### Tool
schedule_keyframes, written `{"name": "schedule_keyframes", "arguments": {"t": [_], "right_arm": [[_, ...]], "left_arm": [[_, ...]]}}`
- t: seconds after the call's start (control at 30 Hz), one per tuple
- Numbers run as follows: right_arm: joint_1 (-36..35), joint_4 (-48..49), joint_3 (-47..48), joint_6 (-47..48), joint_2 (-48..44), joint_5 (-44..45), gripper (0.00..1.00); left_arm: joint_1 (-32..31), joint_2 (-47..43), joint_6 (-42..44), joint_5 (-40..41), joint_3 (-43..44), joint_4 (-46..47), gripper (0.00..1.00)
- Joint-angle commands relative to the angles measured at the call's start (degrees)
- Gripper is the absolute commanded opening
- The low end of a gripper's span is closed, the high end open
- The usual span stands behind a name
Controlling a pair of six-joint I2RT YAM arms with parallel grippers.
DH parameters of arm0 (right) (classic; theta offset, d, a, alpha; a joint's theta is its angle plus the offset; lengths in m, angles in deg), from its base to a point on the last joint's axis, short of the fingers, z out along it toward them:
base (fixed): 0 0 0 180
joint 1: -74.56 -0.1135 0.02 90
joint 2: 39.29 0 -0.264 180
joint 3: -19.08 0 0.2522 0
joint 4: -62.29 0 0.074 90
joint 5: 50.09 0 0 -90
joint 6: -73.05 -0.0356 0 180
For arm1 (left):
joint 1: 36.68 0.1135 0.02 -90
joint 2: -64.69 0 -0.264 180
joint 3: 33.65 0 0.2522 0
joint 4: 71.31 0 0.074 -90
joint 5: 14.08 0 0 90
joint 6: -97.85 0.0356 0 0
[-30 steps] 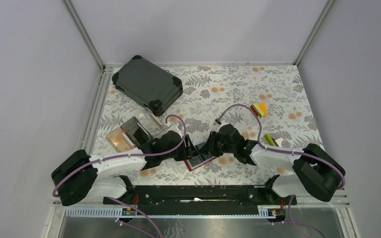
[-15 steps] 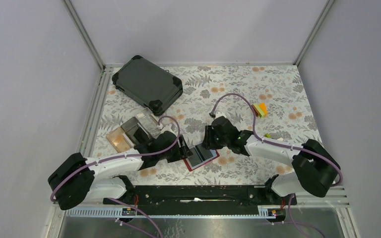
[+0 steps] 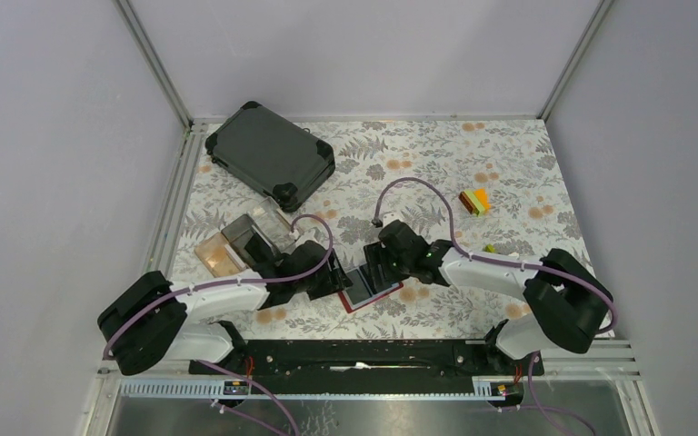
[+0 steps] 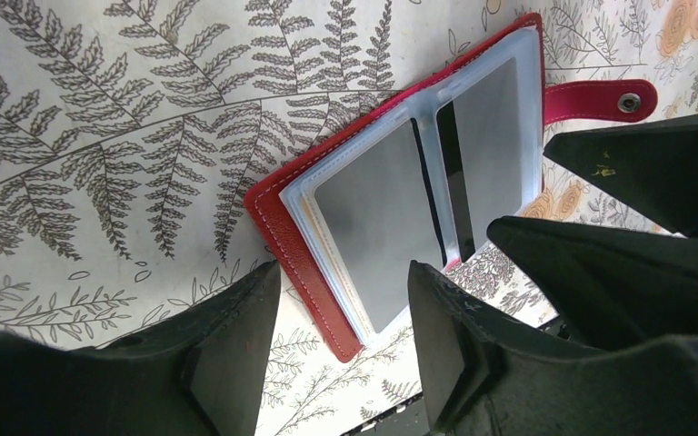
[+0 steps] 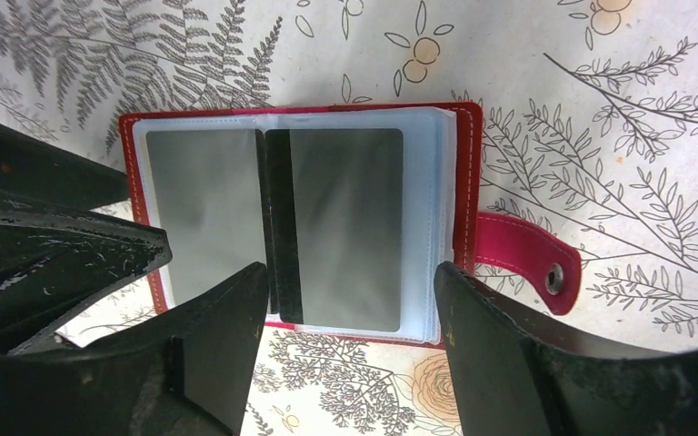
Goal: Put the credit cards into the card holder
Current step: Insert the credit card into the card holder.
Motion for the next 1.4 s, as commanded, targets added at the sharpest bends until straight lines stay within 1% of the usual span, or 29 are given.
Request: {"name": "schedule_keyframes", "arguments": {"t": [0.0,0.1,0.27,0.43,0.53,0.8,0.83,0.9,0.93,0.97,1.07,1.1,1.17,1.23,1.37], "right_arm": [[-2.14,-2.75,4.07,5.08,2.26,5.37,0.76],[-3.58,-2.85,5.32,6.20,3.77,5.95,0.78],[-5.50,-4.72,7.88,6.05,7.40,10.13,0.83],[-6.70,-9.11,9.59,4.45,9.45,17.33,0.83],[-6.73,-10.72,9.43,3.27,8.36,19.69,0.81],[-6.73,-10.98,8.00,2.61,6.01,18.38,0.70],[-6.73,-10.91,7.95,2.46,5.98,17.88,0.67],[-6.73,-10.93,7.85,2.30,5.97,17.14,0.55],[-6.73,-10.95,7.78,2.11,5.94,17.02,0.52],[-6.75,-10.95,7.67,1.92,5.87,16.85,0.52],[-6.65,-10.87,7.30,1.44,4.77,16.44,0.54],[-6.65,-11.00,7.27,1.44,4.36,16.35,0.57],[-6.37,-11.43,7.17,1.46,3.31,16.28,0.67],[-5.75,-11.41,6.98,1.59,1.99,14.90,0.72],[-3.15,-10.27,5.79,1.68,-0.53,8.63,0.73]], "left_arm": [[0.30,2.34,0.95,3.20,1.94,-2.54,0.56],[0.25,2.77,1.54,4.33,2.38,-3.38,0.55],[0.25,2.64,1.88,5.18,2.48,-4.18,0.55],[0.26,2.52,2.09,5.48,2.40,-4.49,0.55],[0.25,2.77,2.23,5.87,2.30,-4.48,0.55],[0.26,4.89,2.77,6.41,2.61,-4.60,0.54],[0.27,4.93,2.81,6.44,2.60,-4.59,0.54],[0.25,4.70,2.88,6.50,2.67,-4.62,0.54],[0.30,4.58,2.89,6.54,2.69,-4.62,0.54],[0.30,4.44,2.93,6.55,2.70,-4.62,0.54],[0.28,3.77,2.93,6.55,2.70,-4.64,0.54],[0.30,3.61,2.92,6.49,2.76,-4.74,0.54],[0.26,3.24,2.88,6.47,2.85,-4.88,0.54],[0.30,2.81,2.84,6.06,2.92,-4.68,0.54],[0.27,1.65,2.50,4.83,3.20,-3.72,0.55]]}}
